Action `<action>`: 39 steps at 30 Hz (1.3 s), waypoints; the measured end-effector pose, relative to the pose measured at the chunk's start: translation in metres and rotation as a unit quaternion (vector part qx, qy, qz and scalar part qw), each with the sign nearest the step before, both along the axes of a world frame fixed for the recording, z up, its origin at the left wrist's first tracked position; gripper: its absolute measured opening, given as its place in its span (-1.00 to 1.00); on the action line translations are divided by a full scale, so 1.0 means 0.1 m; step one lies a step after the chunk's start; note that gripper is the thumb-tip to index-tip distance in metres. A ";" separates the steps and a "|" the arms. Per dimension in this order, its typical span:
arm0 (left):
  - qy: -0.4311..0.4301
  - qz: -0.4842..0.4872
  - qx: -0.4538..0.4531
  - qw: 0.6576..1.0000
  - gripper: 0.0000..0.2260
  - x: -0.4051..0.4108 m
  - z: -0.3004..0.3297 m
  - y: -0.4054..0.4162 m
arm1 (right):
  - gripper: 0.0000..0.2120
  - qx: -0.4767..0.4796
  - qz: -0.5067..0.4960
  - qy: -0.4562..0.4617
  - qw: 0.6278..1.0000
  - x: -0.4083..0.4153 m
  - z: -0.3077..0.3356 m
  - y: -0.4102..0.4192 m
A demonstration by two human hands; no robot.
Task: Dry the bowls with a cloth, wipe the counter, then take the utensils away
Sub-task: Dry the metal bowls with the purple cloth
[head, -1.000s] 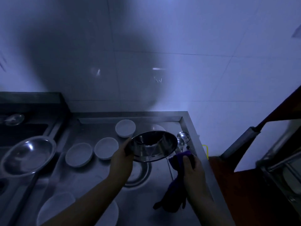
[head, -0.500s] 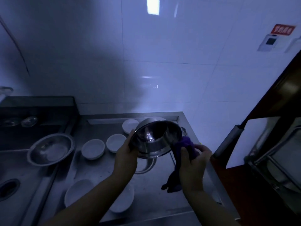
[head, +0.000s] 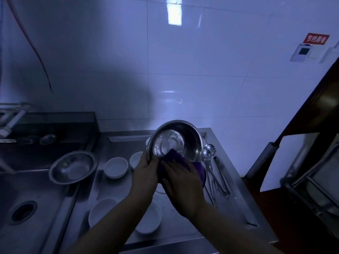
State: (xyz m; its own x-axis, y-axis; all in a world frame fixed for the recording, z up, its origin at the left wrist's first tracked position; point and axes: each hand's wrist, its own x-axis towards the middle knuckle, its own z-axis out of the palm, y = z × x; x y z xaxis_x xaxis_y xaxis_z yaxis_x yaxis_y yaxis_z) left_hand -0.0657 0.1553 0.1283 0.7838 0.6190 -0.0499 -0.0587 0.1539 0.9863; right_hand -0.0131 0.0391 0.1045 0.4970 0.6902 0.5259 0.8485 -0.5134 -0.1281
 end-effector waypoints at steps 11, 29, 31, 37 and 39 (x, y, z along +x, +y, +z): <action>0.046 -0.076 0.158 0.983 -0.70 -0.13 0.32 0.29 | -0.66 -0.098 0.150 -0.242 0.954 0.42 0.17 -0.29; 0.011 -0.083 0.215 0.973 -0.57 -0.09 0.62 0.45 | -0.72 -0.013 0.153 -0.264 0.952 0.35 0.35 -0.01; 0.061 -0.122 0.279 0.951 -0.52 -0.09 0.71 0.60 | -0.73 -0.083 0.184 -0.314 0.928 0.52 0.41 -0.09; 0.081 -0.078 0.266 0.957 -0.65 -0.10 0.81 0.75 | -0.81 -0.071 0.188 -0.332 0.922 0.63 0.53 -0.10; 0.048 -0.037 0.210 0.976 -0.78 -0.16 0.65 0.58 | -0.86 -0.044 0.162 -0.310 0.936 0.53 0.52 -0.01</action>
State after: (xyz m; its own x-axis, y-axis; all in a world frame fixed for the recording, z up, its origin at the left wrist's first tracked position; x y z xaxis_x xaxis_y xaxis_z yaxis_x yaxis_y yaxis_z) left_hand -0.0812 0.2131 0.1935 0.8317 0.5423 0.1193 0.0339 -0.2640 0.9639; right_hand 0.0402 0.0380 0.1564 -0.1277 0.8066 0.5771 0.8590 -0.2009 0.4709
